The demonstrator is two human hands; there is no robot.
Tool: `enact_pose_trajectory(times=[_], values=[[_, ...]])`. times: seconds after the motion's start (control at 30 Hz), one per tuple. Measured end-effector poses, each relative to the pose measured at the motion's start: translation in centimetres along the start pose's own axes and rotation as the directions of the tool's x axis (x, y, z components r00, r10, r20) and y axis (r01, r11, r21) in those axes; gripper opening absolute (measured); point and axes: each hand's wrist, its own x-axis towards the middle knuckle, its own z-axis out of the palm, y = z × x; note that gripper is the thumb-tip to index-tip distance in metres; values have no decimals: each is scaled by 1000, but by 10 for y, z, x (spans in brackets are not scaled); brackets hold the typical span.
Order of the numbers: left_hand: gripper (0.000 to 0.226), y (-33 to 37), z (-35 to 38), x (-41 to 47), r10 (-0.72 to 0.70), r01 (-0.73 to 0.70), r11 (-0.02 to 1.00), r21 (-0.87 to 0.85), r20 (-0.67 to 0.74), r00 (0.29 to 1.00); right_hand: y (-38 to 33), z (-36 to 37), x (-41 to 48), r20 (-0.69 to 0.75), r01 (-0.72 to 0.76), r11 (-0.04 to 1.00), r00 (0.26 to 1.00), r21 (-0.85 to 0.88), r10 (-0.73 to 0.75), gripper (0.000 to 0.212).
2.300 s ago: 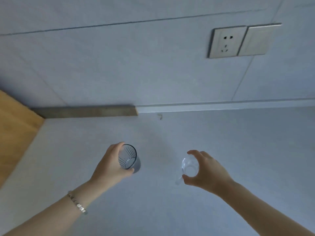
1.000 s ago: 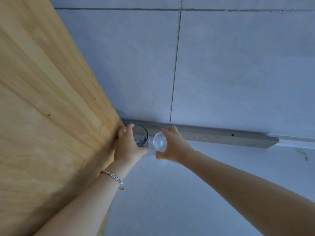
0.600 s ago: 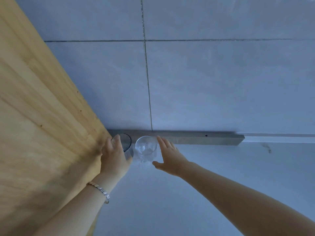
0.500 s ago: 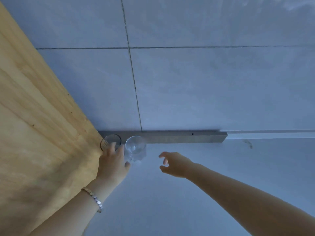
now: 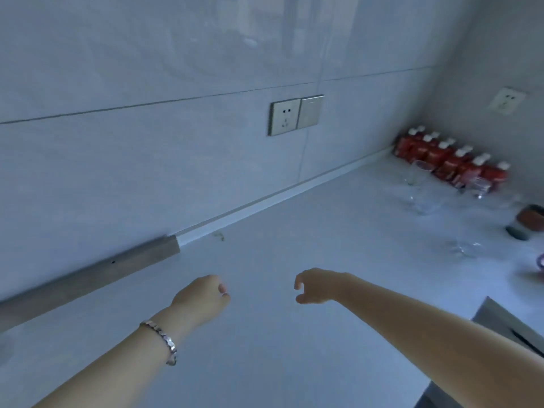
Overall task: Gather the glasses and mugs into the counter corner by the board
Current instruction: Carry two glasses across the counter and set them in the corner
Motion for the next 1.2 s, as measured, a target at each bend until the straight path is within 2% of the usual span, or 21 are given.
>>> enact_pose_trajectory(times=[0.17,0.33,0.4,0.5,0.63,0.7,0.8,0.87,0.93,1.07,1.2], values=[[7,124,33,40,106,-107,994,15,67,992,137,-2,-20,-22,-148,983,988,109,151,44],[8,232,77,89,143,-146,989,19,110,984,269,-10,-17,-48,-179,968,981,178,190,43],[17,274,96,110,131,-132,991,6,117,984,325,-16,-12,-72,-188,959,976,210,207,41],[20,334,120,136,106,-105,994,-15,132,986,404,-31,-10,-187,-192,951,953,242,240,39],[22,397,141,164,78,-79,997,0,165,983,495,-52,-12,-375,-235,911,854,339,360,51],[21,419,149,177,59,-61,998,4,175,983,531,-55,-8,-320,-314,878,843,360,433,73],[20,444,159,194,42,-43,999,2,183,982,567,-45,3,-137,-350,830,885,435,445,102],[11,459,166,206,42,-48,999,23,189,981,580,-34,11,-111,-320,833,906,452,408,101],[9,476,170,222,64,-75,996,52,192,979,588,-28,17,-161,-282,833,903,475,398,90],[46,532,172,275,236,-257,955,146,144,961,598,-26,23,-213,-207,850,914,484,344,85],[88,609,174,341,445,-453,866,214,85,891,603,-22,24,-244,-182,861,913,475,327,84]])
